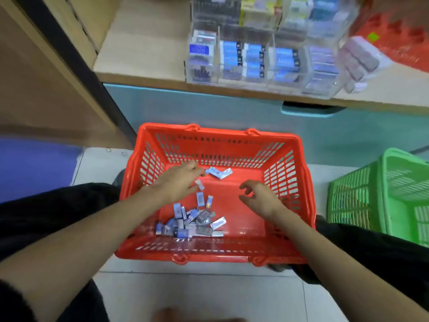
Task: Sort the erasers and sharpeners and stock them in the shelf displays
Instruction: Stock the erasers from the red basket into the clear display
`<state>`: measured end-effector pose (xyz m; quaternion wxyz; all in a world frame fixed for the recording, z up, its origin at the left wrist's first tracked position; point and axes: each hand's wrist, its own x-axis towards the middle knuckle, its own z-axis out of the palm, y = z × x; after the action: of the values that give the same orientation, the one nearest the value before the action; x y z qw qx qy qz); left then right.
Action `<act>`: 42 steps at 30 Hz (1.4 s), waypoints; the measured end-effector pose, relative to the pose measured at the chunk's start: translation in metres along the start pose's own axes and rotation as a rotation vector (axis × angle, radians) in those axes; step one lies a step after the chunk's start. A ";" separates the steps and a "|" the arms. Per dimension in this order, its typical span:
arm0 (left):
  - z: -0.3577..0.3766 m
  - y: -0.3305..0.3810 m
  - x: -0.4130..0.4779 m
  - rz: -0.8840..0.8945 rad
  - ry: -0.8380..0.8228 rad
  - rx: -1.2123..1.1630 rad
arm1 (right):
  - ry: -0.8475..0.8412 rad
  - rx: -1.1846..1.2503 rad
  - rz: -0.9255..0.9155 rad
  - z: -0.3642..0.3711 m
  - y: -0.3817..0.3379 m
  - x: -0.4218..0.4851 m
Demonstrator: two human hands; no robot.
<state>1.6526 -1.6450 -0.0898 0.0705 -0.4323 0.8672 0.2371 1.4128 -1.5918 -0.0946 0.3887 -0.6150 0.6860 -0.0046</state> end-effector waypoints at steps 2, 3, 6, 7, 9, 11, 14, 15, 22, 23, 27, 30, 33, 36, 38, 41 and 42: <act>0.039 -0.016 -0.005 -0.152 -0.195 -0.052 | -0.139 0.004 0.086 0.034 0.016 0.008; 0.059 -0.023 -0.006 -0.211 -0.272 -0.059 | -0.199 0.004 0.133 0.051 0.021 0.011; 0.119 -0.038 -0.013 -0.354 -0.441 -0.073 | -0.319 0.057 0.245 0.120 0.049 0.028; 0.138 -0.042 -0.016 -0.395 -0.449 -0.114 | -0.335 0.080 0.275 0.146 0.063 0.037; 0.171 -0.046 -0.022 -0.500 -0.380 -0.233 | -0.332 0.085 0.292 0.166 0.058 0.044; 0.190 -0.046 -0.026 -0.652 -0.258 -0.358 | -0.302 0.068 0.313 0.171 0.045 0.049; 0.205 -0.047 -0.030 -0.680 -0.051 -0.442 | -0.147 0.062 0.330 0.186 0.040 0.056; 0.210 -0.049 -0.030 -0.640 -0.035 -0.458 | -0.113 0.109 0.339 0.188 0.037 0.055; 0.194 -0.055 0.000 -0.507 0.011 -0.626 | 0.107 0.345 0.363 0.186 0.031 0.075; 0.188 -0.053 0.011 -0.510 0.058 -0.665 | 0.114 0.414 0.363 0.181 0.024 0.083; 0.161 -0.046 0.065 -0.455 0.144 -0.730 | 0.172 0.566 0.350 0.169 0.011 0.105; 0.152 -0.048 0.073 -0.414 0.172 -0.700 | 0.190 0.426 0.247 0.154 0.026 0.105; 0.157 -0.057 0.052 -0.472 0.155 -0.585 | -0.016 -0.056 -0.102 0.139 0.038 0.107; 0.169 -0.066 0.035 -0.567 0.030 -0.445 | -0.174 -0.315 -0.213 0.138 0.034 0.118; 0.173 -0.070 0.033 -0.614 0.014 -0.427 | -0.107 -0.328 -0.180 0.145 0.025 0.124; 0.173 -0.077 0.041 -0.569 -0.002 -0.400 | -0.033 -0.311 -0.121 0.162 0.012 0.128; 0.172 -0.079 0.045 -0.536 -0.024 -0.373 | -0.039 -0.279 -0.097 0.166 0.010 0.129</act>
<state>1.6724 -1.6368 -0.2837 0.0603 -0.6479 0.6632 0.3699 1.5020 -1.6201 -0.2834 0.3120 -0.6953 0.6420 0.0839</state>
